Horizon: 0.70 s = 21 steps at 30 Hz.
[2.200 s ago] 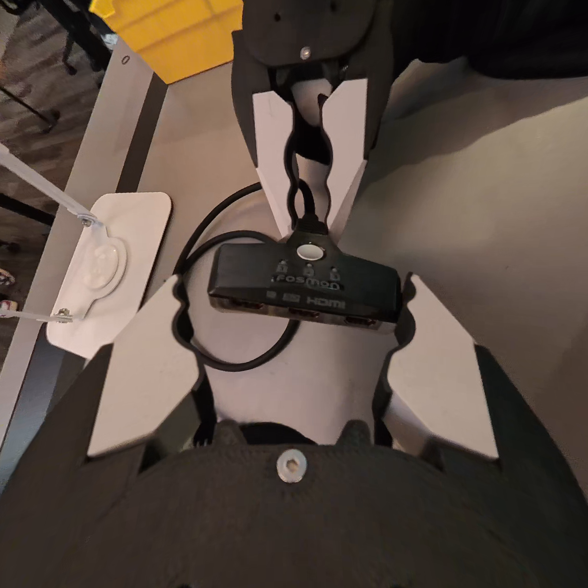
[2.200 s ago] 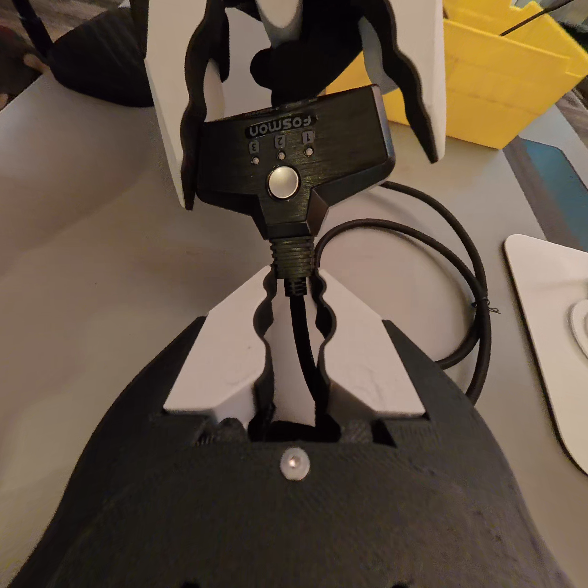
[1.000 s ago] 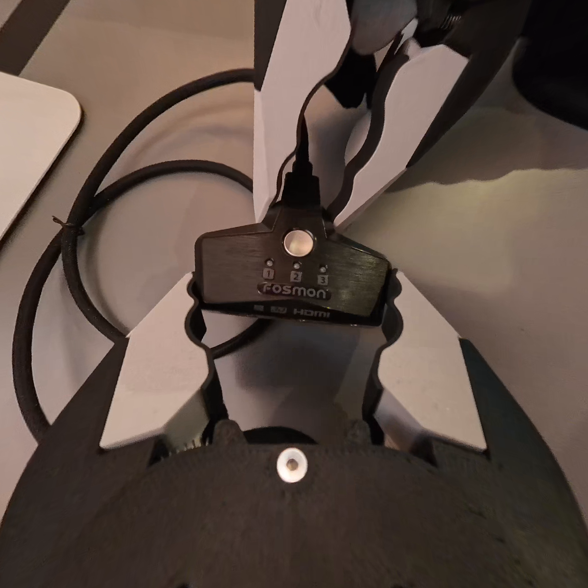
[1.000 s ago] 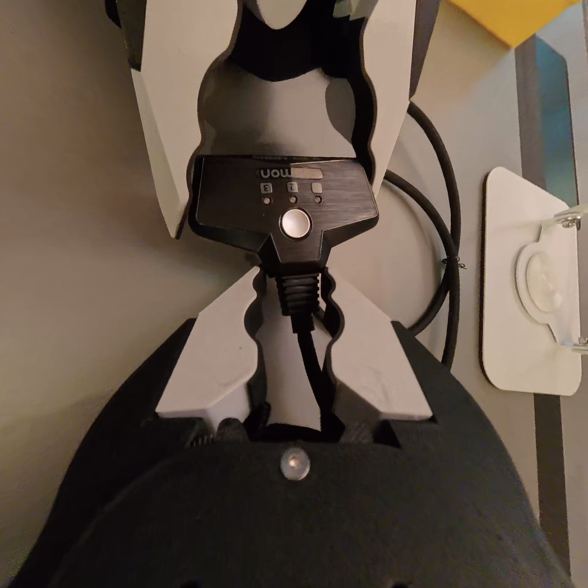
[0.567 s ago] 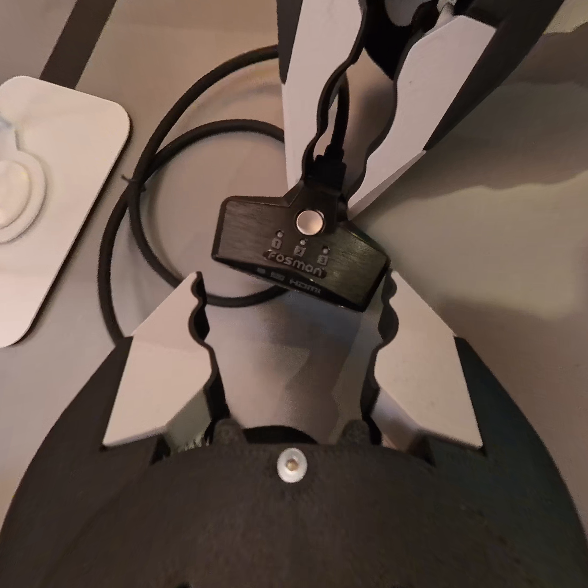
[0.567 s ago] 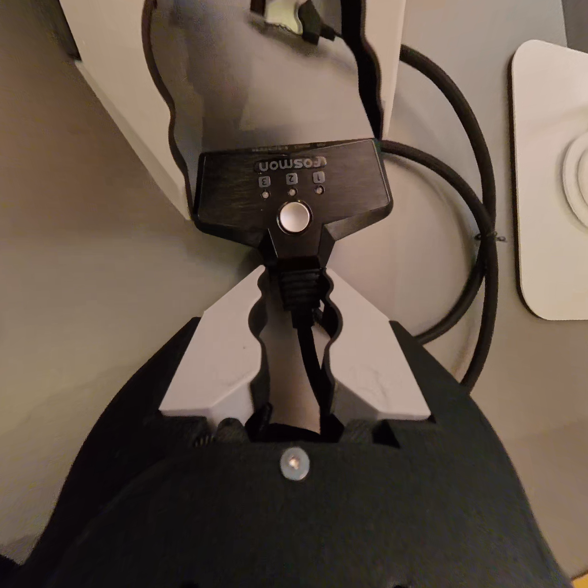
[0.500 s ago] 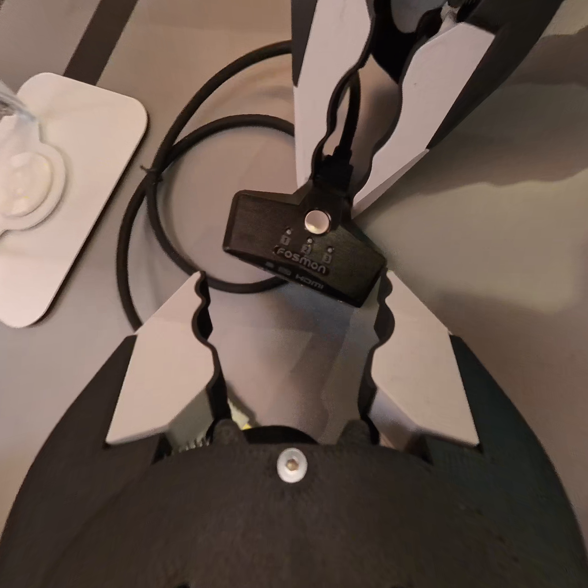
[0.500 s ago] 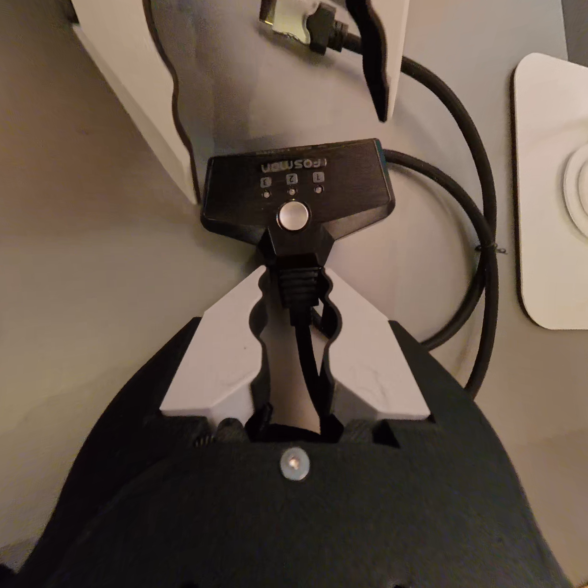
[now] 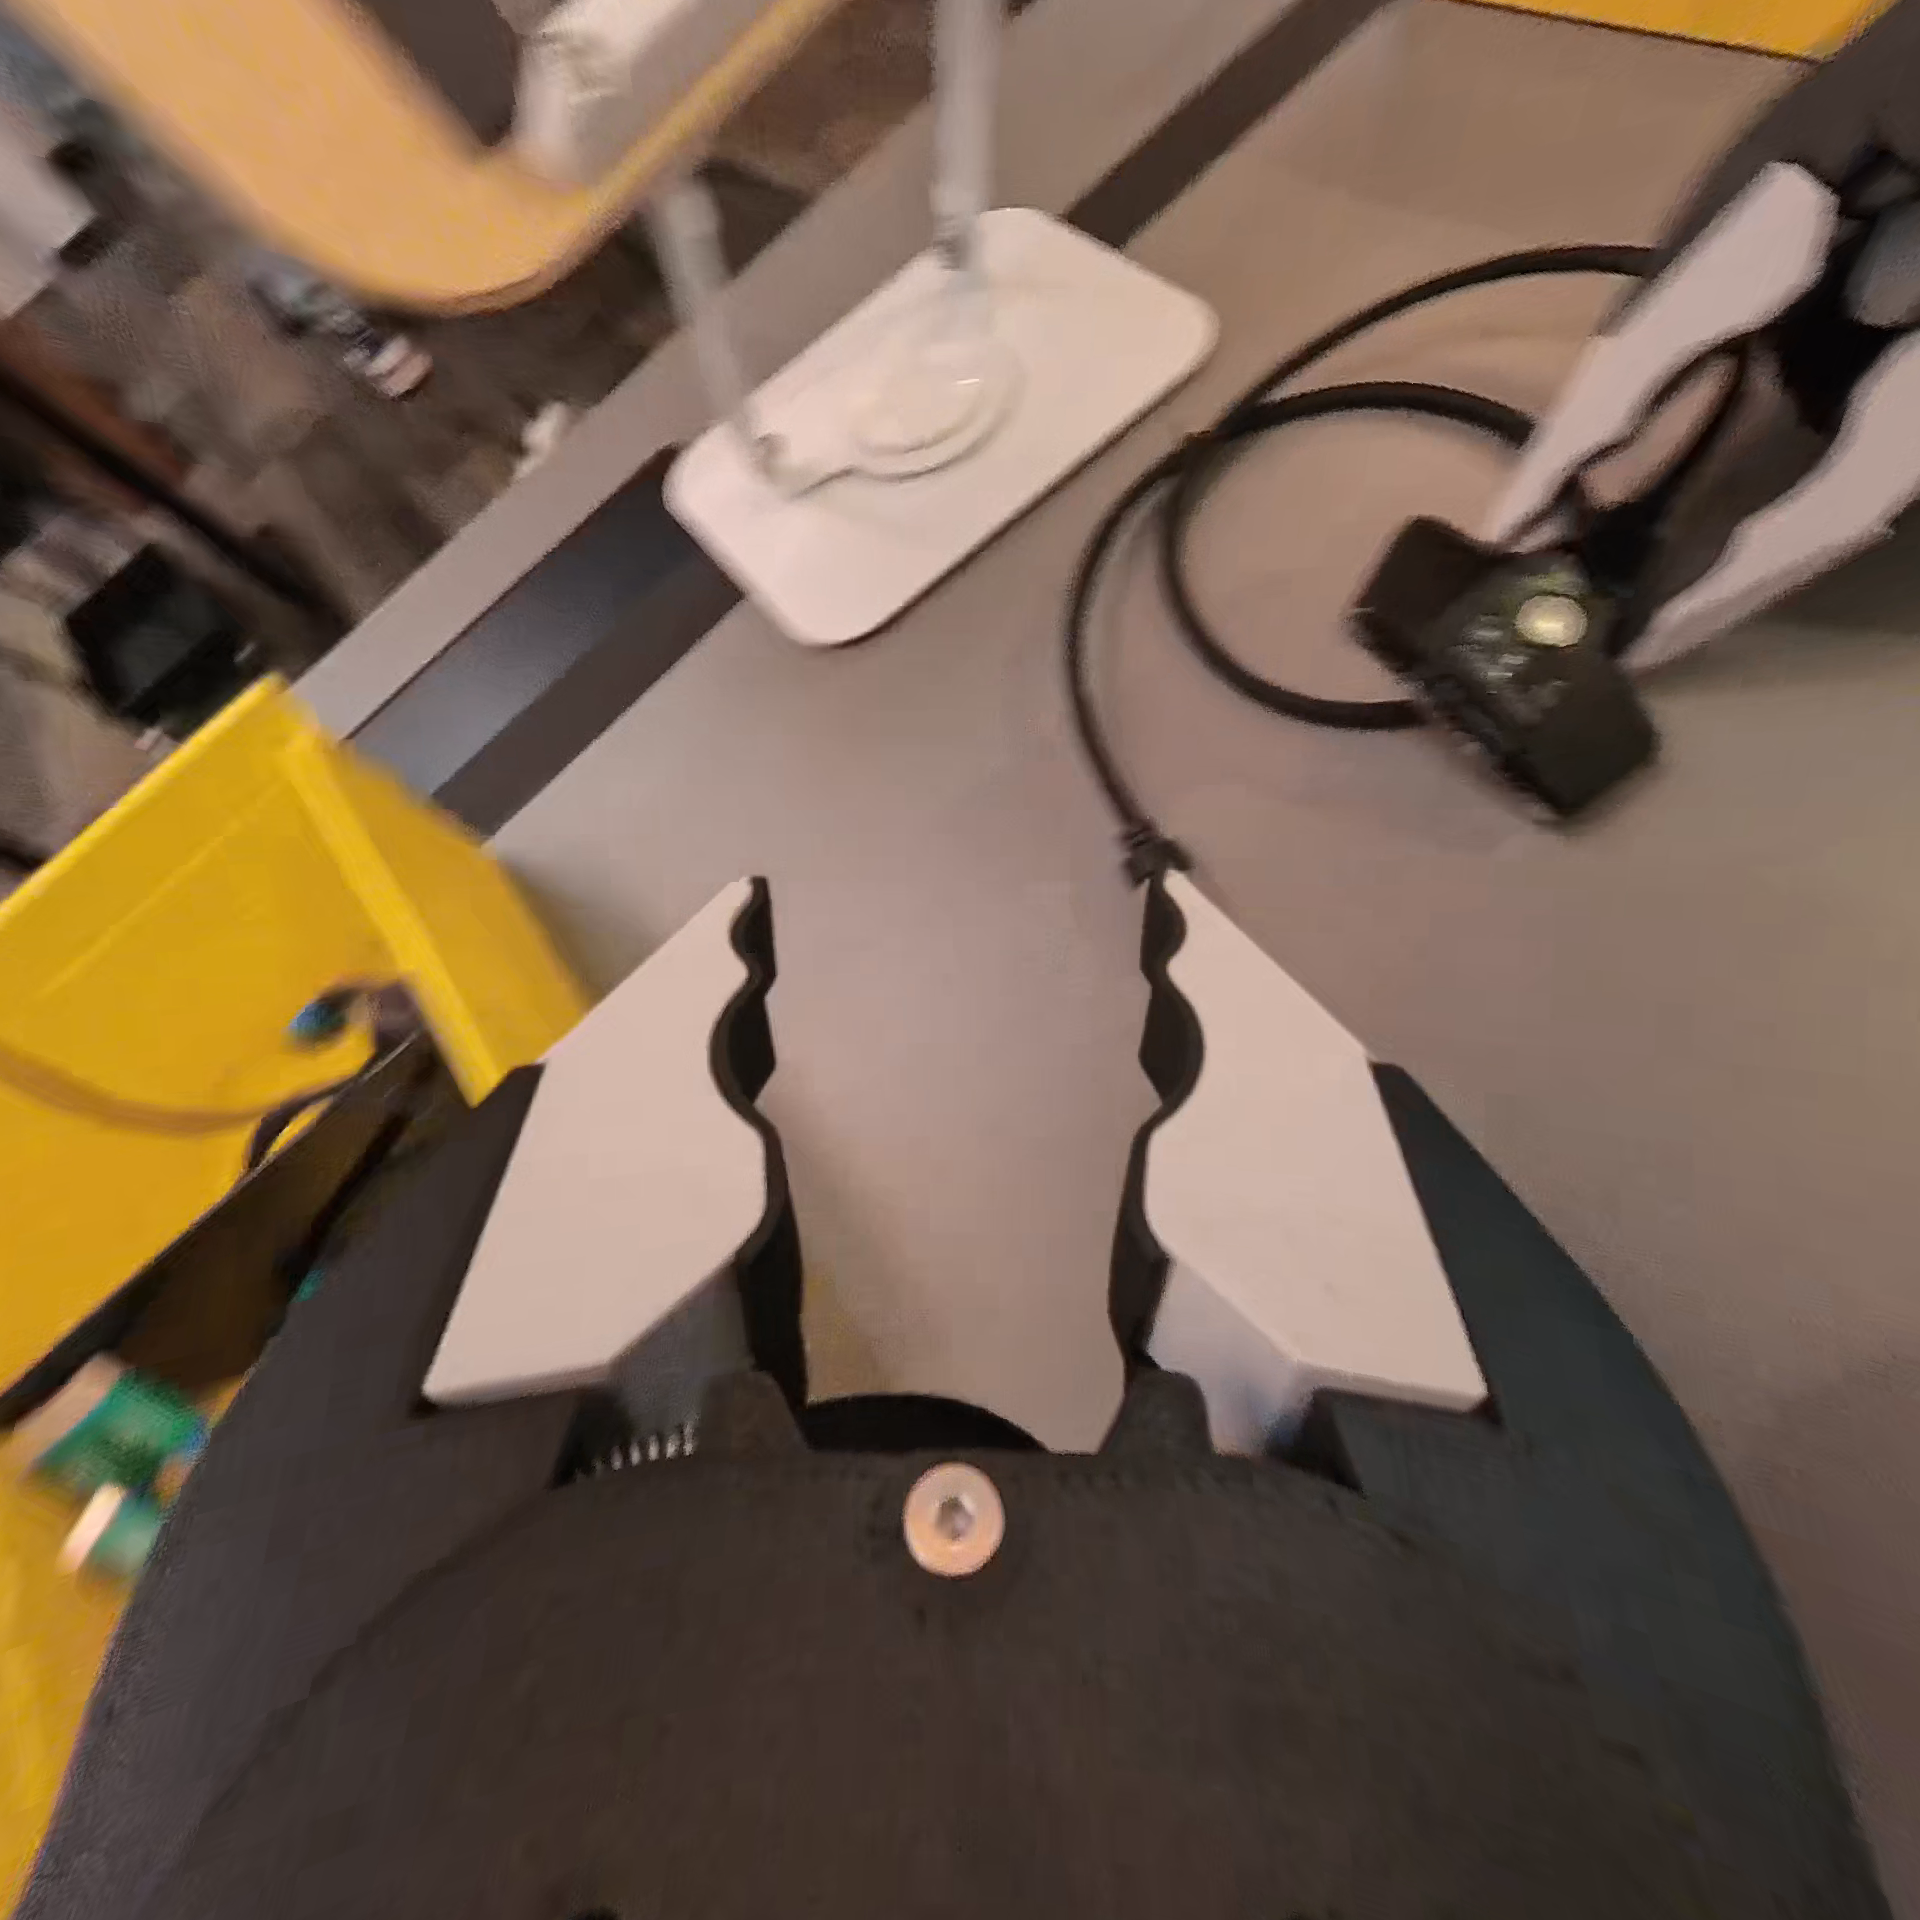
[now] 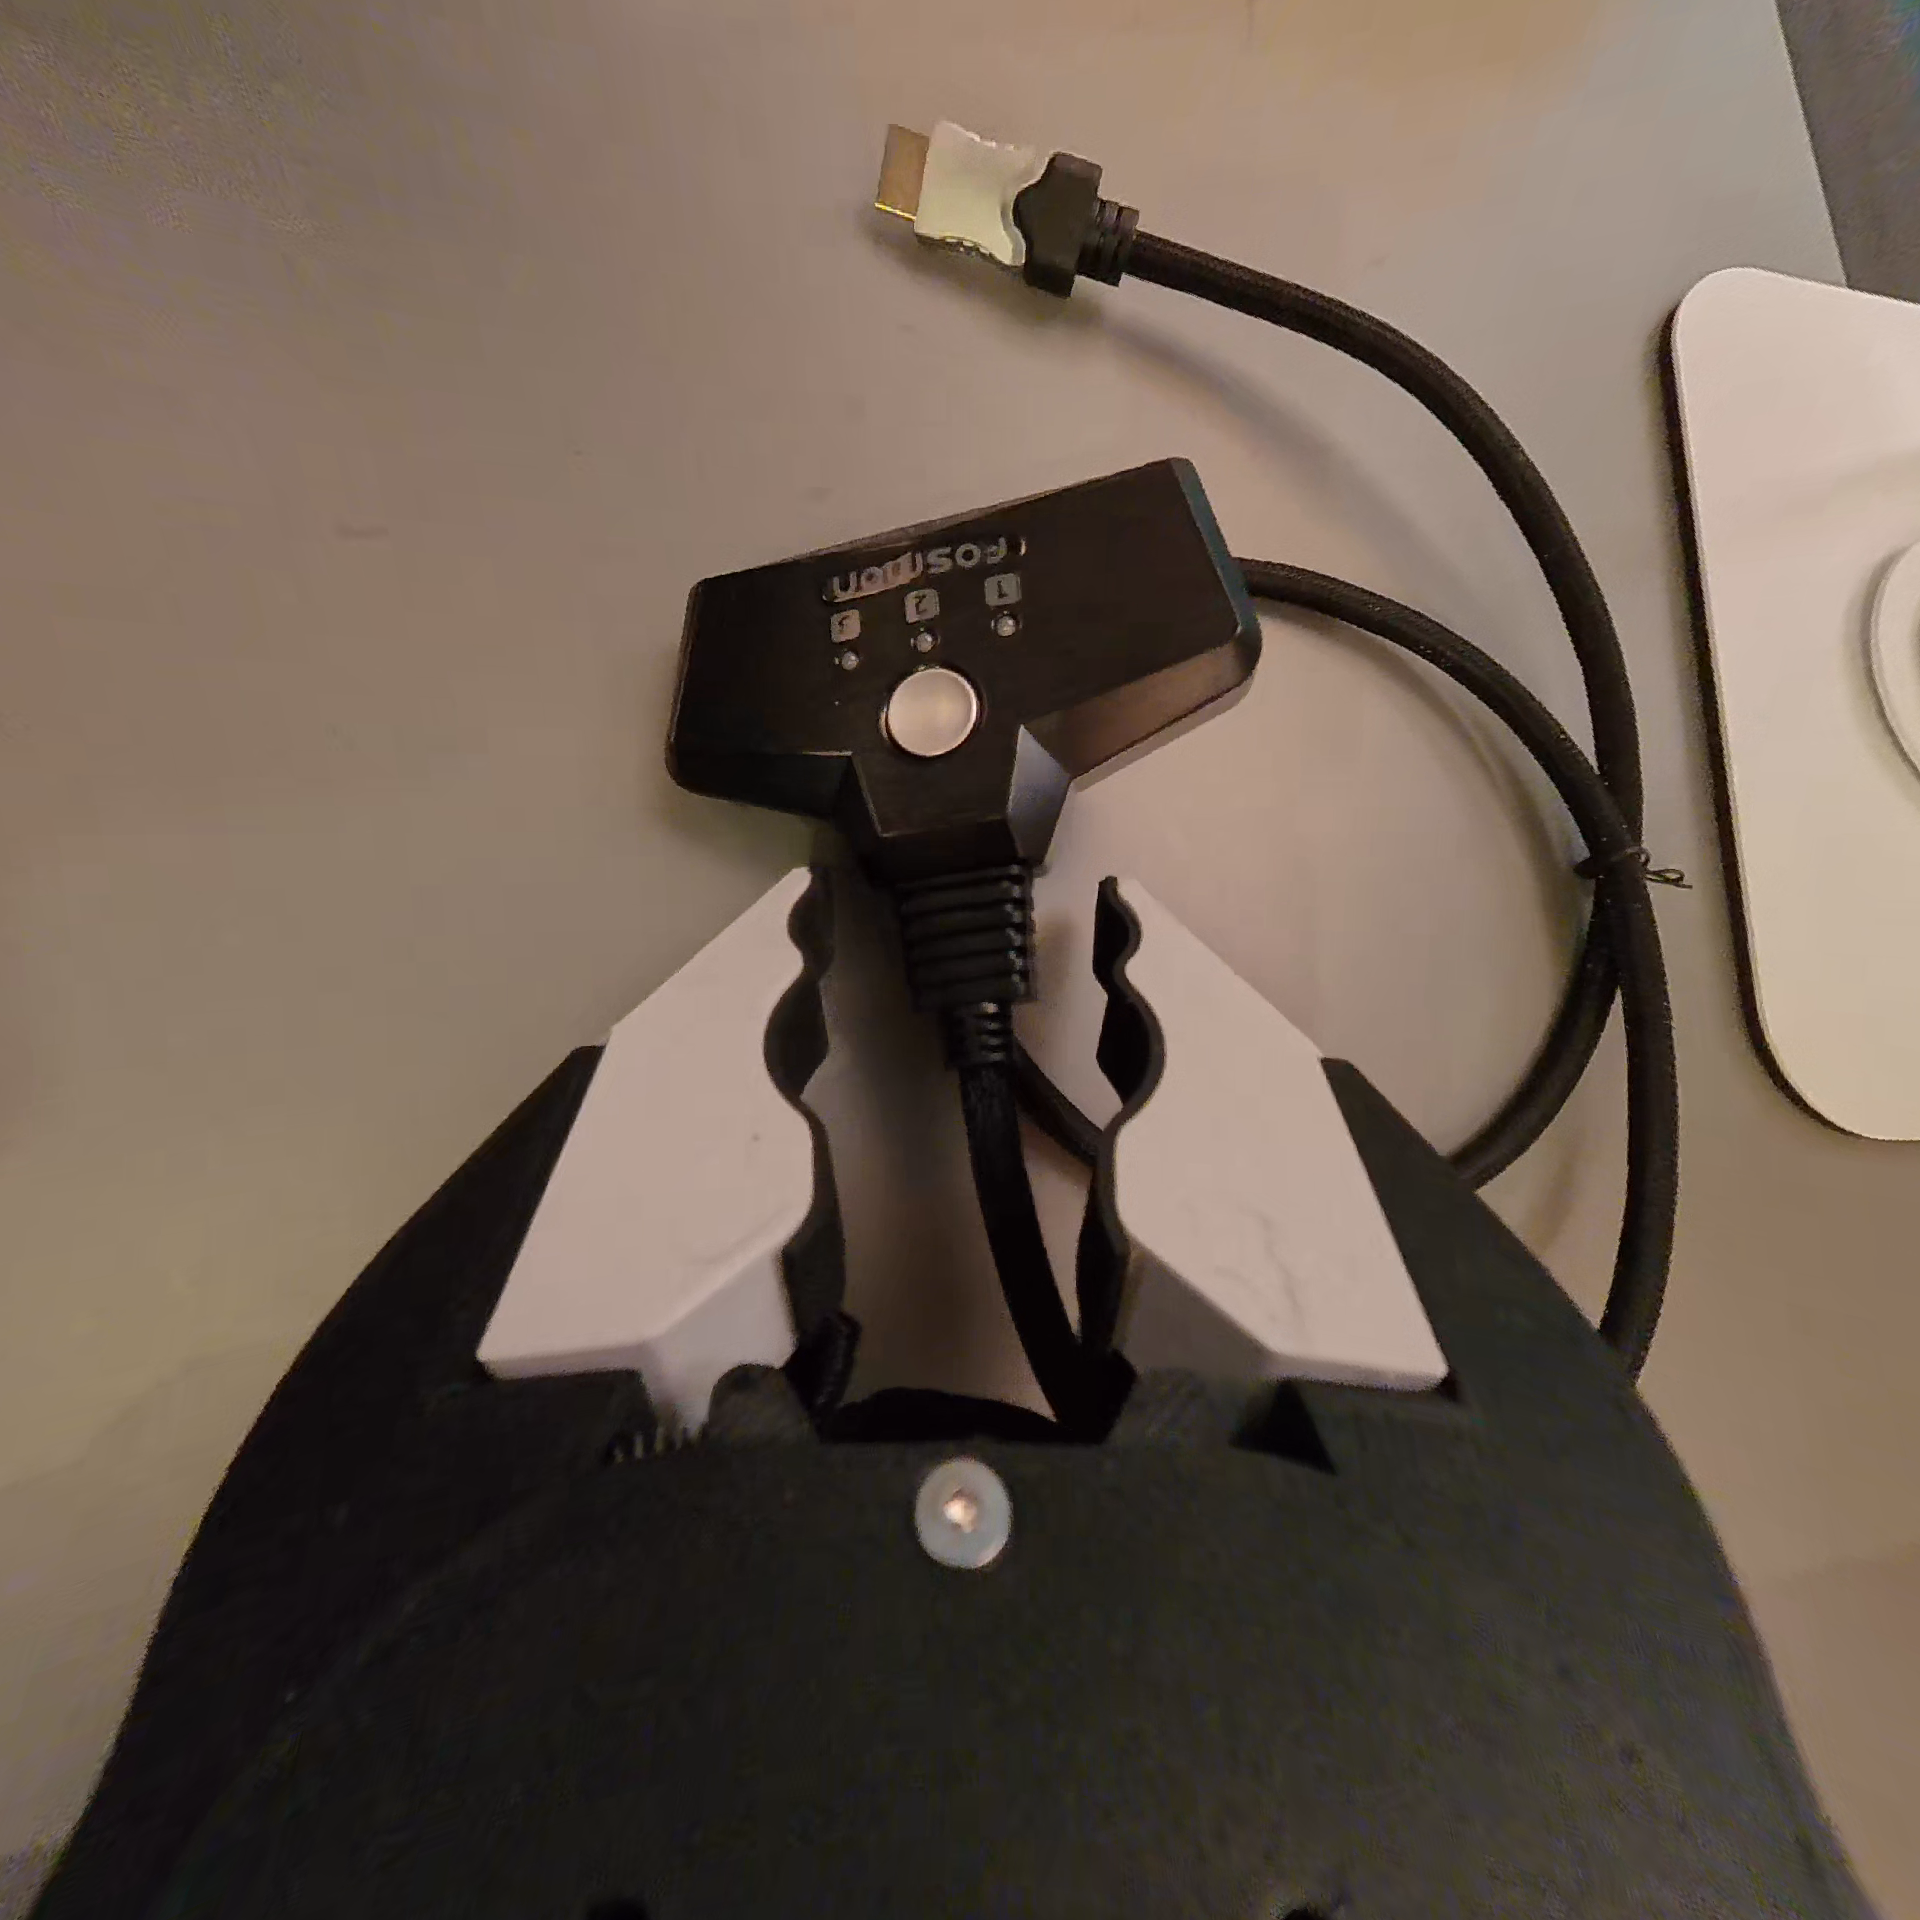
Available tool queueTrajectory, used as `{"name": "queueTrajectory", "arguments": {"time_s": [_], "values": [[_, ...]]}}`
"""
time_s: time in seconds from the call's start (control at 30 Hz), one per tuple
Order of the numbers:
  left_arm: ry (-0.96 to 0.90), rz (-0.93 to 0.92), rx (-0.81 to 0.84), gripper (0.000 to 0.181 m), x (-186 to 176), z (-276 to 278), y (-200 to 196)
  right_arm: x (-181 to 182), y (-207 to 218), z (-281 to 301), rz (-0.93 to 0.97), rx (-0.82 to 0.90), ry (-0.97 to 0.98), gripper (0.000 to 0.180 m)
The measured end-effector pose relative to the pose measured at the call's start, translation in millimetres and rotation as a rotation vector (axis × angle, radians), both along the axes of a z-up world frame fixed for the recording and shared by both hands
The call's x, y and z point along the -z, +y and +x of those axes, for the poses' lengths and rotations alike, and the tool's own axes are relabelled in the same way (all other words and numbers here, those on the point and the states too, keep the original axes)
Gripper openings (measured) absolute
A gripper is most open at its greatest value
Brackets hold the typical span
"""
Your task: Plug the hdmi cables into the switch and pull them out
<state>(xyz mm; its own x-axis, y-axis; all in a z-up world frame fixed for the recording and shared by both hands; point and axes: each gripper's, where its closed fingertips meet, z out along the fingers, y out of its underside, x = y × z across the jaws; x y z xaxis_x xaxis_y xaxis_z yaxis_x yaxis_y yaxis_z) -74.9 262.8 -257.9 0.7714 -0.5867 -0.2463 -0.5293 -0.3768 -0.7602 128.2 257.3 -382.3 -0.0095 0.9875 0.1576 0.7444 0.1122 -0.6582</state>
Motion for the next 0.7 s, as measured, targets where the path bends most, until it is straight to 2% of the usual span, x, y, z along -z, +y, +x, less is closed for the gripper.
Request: {"name": "queueTrajectory", "arguments": {"time_s": [0.1, 0.17, 0.23, 0.33, 0.47, 0.7], "values": [[-0.032, 0.022, -0.237, 0.055, -22, -74, 2, 1, 3, -1, 0.007, 0.008, 0.005, 0.048], [0.013, 0.041, -0.399, 0.048, -26, -132, 2, 1, 4, -1, 0.017, 0.014, 0.008, 0.048], [0.035, 0.009, -0.534, 0.043, -16, -184, -1, 0, 6, -2, 0.028, 0.02, 0.013, 0.048], [-0.001, -0.112, -0.666, 0.038, 21, -235, -5, -1, 6, -2, 0.039, 0.018, 0.012, 0.048], [-0.015, -0.234, -0.727, 0.032, 65, -261, -4, -1, 6, -3, 0.046, 0.015, 0.012, 0.047], [-0.065, -0.275, -0.783, 0.028, 93, -273, 16, 0, 6, -3, 0.044, 0.012, 0.014, 0.046]]}}
